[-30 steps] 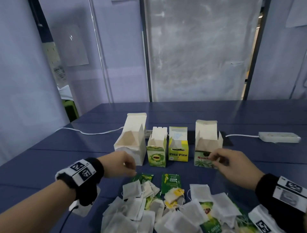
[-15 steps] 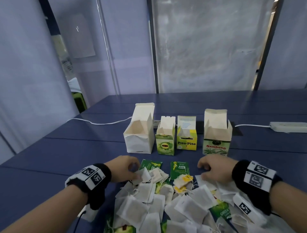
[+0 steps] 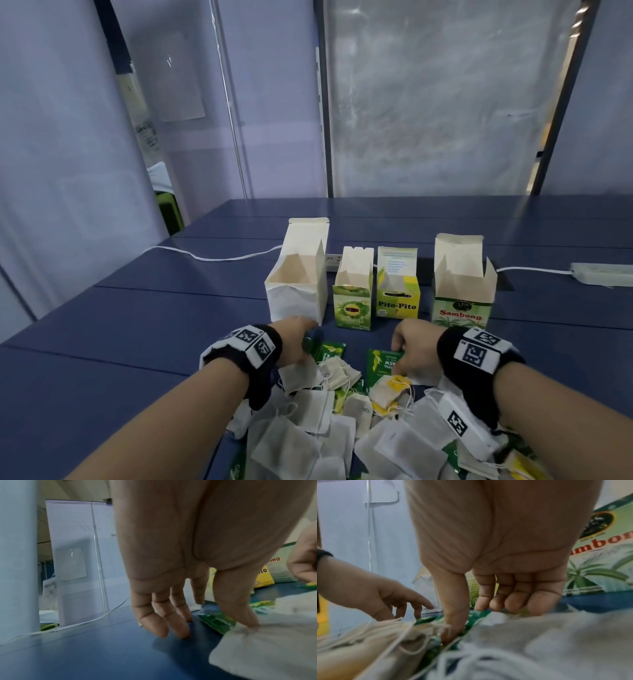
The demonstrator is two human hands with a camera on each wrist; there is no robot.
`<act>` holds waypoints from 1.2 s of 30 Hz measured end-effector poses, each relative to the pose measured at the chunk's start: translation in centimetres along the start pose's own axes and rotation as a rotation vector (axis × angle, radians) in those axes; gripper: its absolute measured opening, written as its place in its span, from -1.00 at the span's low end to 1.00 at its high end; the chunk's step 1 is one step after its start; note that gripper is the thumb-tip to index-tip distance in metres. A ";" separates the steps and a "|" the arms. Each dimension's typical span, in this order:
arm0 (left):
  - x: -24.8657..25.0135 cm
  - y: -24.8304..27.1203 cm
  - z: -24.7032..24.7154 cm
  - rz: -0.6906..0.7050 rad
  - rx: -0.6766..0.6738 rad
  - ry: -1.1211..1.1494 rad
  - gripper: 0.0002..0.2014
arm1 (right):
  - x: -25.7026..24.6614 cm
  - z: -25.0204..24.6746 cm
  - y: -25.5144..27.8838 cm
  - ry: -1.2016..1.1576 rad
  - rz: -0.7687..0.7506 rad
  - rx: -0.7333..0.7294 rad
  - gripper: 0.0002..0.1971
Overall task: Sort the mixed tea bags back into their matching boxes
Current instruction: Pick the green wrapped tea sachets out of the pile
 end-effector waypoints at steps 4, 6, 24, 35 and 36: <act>-0.3 -0.8 0.1 -0.050 -0.037 -0.033 -0.35 | 1.1 -1.0 0.9 -0.175 -0.041 0.022 -0.72; -0.8 -0.8 -0.1 -0.081 -0.042 -0.015 -0.35 | 1.3 -1.6 1.7 -0.265 -0.076 0.031 -0.78; -0.5 2.5 -3.2 0.272 0.200 1.271 -0.46 | -1.6 -3.8 6.9 -1.098 -0.404 0.456 -0.64; 2.8 4.4 -3.9 0.363 -0.032 1.871 -0.50 | -4.2 -4.1 6.1 -0.936 -0.462 0.467 -0.60; 2.8 4.5 -4.0 0.353 -0.015 1.875 -0.52 | -4.5 -4.1 6.1 -0.919 -0.471 0.471 -0.61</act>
Point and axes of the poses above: each hand's wrist, its own y-axis away from the middle knuckle, its own z-axis out of the palm, x = y × z, the point moved 9 cm from there along -y, towards the middle knuckle, and after that the axes turned 4 degrees about -y, right-handed, at the moved point
